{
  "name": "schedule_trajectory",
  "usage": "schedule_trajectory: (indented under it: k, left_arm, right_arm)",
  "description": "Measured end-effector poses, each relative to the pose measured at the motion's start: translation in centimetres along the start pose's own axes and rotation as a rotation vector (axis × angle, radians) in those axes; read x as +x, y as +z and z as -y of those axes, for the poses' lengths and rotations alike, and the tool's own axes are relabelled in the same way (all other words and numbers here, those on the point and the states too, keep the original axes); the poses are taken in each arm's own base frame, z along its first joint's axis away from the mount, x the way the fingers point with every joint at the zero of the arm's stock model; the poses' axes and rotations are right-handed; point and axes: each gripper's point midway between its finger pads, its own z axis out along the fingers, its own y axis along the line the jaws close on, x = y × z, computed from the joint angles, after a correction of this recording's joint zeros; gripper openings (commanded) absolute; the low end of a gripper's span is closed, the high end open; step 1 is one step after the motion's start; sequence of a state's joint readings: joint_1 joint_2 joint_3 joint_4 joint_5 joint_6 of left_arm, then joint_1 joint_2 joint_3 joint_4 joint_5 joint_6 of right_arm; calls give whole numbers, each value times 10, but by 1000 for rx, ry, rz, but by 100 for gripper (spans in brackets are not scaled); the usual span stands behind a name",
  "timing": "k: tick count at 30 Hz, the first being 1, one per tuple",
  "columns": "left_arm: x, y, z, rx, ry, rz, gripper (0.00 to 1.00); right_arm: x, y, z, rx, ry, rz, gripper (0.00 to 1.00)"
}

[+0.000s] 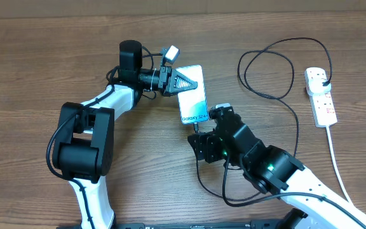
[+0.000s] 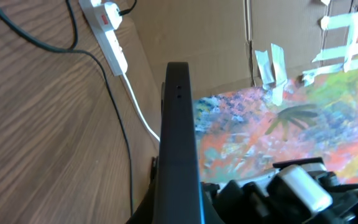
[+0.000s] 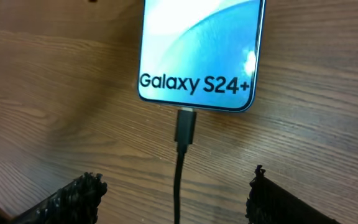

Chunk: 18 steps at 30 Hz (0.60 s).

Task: Plug charger to phone and switch on socket
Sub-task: 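Press the plug further into the port while the left gripper holds the phone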

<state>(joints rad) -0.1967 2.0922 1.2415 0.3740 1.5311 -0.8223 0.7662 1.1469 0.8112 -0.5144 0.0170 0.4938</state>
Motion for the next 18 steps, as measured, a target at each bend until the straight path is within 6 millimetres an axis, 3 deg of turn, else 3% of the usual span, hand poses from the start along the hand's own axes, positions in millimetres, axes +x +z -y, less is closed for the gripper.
schedule_trajectory:
  k: [4,9,12,18]
  left_arm:
    - [0,0,0,-2,40,2,4]
    - [-2,0,-2,-14,50,14,4]
    - [-3,0,-3,-19,48,19,4]
    - [-4,0,-4,-23,13,24,4]
  right_arm:
    - [2,6,5,30,-1,-7,77]
    - [13,28,15,80,-4,-61,66]
    - [19,37,15,91,-17,-85,47]
    - [24,48,17,122,-30,-92,26]
